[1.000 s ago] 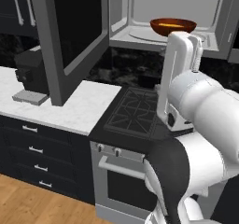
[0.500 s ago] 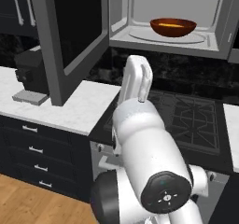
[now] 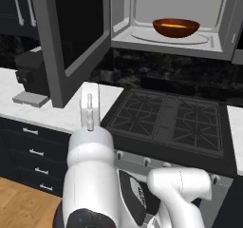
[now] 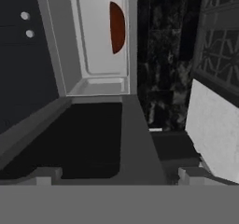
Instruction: Pick the corn from the sink and place it in the bowl. Then pick the bowl and place it in the microwave. Then close the microwave door and press the start button.
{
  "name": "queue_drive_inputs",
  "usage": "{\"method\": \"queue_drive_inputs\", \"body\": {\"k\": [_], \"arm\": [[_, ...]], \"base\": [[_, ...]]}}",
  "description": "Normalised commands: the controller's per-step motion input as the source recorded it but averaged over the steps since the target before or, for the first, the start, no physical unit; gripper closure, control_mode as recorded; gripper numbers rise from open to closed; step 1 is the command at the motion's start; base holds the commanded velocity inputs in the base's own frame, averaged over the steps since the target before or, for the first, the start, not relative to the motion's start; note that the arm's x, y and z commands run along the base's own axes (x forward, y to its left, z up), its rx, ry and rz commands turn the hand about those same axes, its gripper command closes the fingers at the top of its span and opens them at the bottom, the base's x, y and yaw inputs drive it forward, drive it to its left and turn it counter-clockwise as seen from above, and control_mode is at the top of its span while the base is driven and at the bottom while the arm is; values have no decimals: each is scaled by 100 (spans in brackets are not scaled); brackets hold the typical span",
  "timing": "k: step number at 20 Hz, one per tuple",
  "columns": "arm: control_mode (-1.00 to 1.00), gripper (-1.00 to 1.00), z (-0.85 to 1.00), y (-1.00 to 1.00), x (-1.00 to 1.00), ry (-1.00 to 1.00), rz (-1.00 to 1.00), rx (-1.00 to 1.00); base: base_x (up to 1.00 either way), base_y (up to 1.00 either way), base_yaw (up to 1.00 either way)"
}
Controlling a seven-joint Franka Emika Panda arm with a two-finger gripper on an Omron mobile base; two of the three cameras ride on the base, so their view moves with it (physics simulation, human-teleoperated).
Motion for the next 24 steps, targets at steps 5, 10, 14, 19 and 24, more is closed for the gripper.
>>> {"method": "queue_drive_inputs", "body": {"k": [5, 10, 14, 19, 24], "arm": [[-100, -100, -45, 60, 29, 0, -7, 2], [-100, -100, -23, 73, 22, -7, -7, 1], [-100, -100, -16, 87, 45, -3, -5, 0], [-100, -100, -42, 64, 84, 0, -2, 3], [-100, -100, -46, 65, 72, 0, -1, 5]], "base": [[0, 0, 0], [0, 0, 0], [0, 0, 0], [0, 0, 0], [0, 0, 0]]}}
